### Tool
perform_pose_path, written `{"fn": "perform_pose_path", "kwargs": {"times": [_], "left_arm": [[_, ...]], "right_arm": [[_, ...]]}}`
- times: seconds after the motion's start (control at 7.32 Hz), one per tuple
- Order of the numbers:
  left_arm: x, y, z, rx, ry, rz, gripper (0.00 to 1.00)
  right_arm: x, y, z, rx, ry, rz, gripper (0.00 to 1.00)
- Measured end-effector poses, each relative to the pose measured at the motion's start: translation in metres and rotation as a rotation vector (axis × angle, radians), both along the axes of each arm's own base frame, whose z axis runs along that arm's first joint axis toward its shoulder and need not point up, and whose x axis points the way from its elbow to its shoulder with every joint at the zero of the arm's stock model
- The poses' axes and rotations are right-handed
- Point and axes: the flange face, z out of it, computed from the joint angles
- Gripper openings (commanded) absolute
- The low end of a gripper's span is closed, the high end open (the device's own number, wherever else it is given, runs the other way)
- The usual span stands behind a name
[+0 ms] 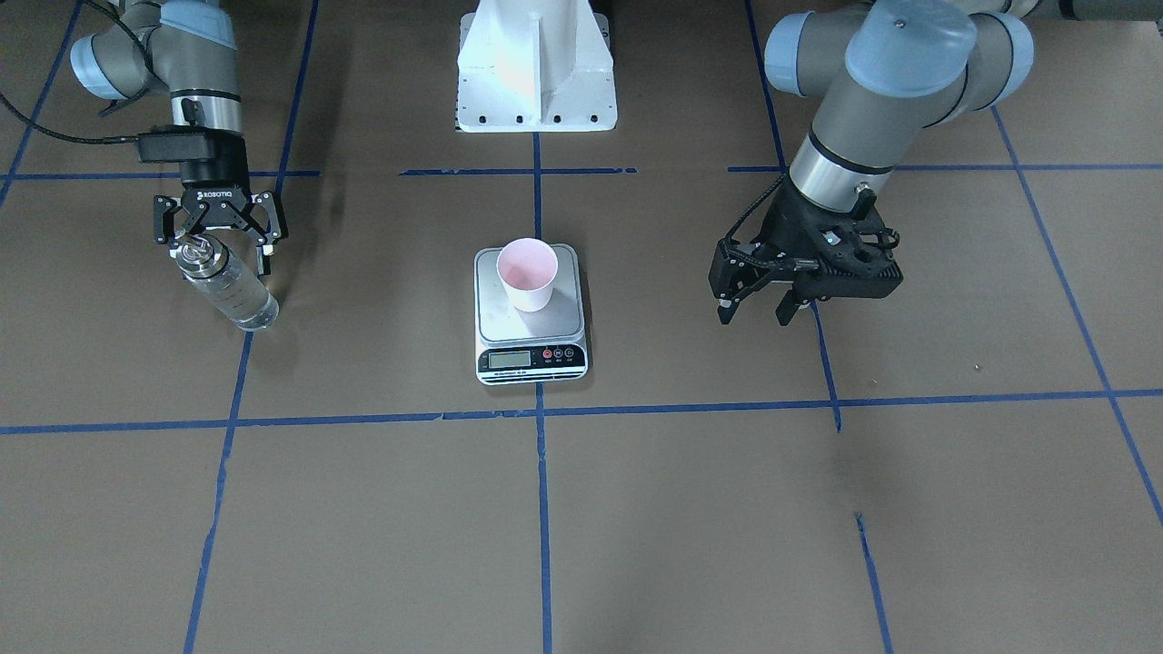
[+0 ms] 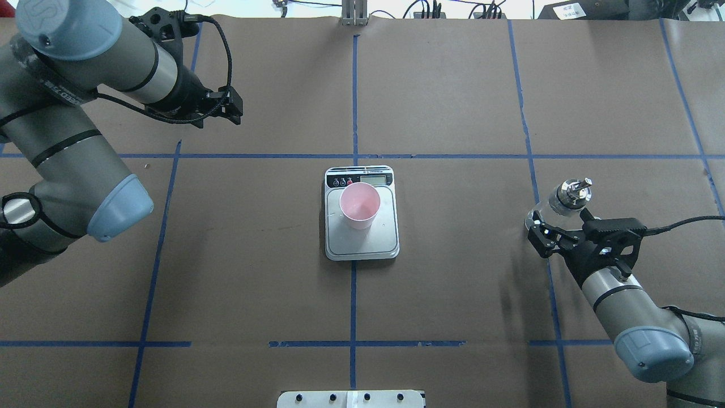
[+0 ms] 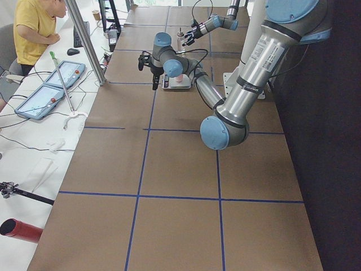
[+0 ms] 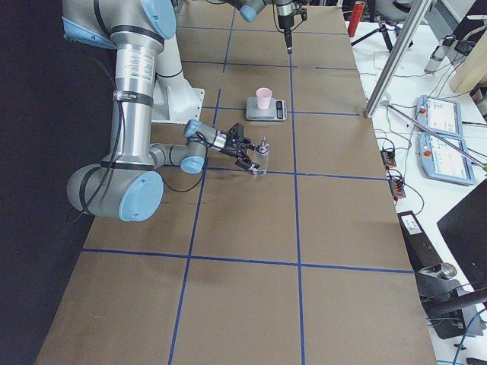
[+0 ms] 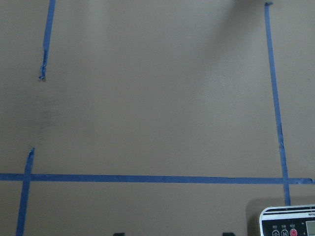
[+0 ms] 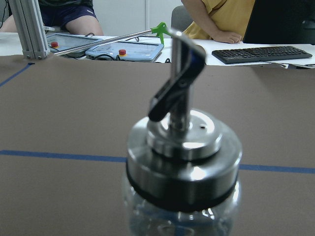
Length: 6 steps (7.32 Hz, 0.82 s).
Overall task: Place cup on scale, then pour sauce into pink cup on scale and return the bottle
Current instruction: 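Close the right gripper around the glass dispenser and lift it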
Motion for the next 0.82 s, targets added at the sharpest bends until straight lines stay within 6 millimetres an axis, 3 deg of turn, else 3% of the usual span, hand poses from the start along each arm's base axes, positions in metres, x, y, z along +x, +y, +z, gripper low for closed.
{"fn": "perform_pose_path", "kwargs": {"times": [0.41, 0.82], "left_arm": [[0.000, 0.000, -0.001, -0.003, 0.002, -0.002, 0.73], [0.000, 0.001, -0.005, -0.003, 0.007, -0.003, 0.73]], "right_arm": [[-0.009, -0.001, 0.024, 0.028, -0.021, 0.016, 1.00], [-0.023, -0.006, 0.026, 0.053, -0.023, 0.046, 0.99]]}}
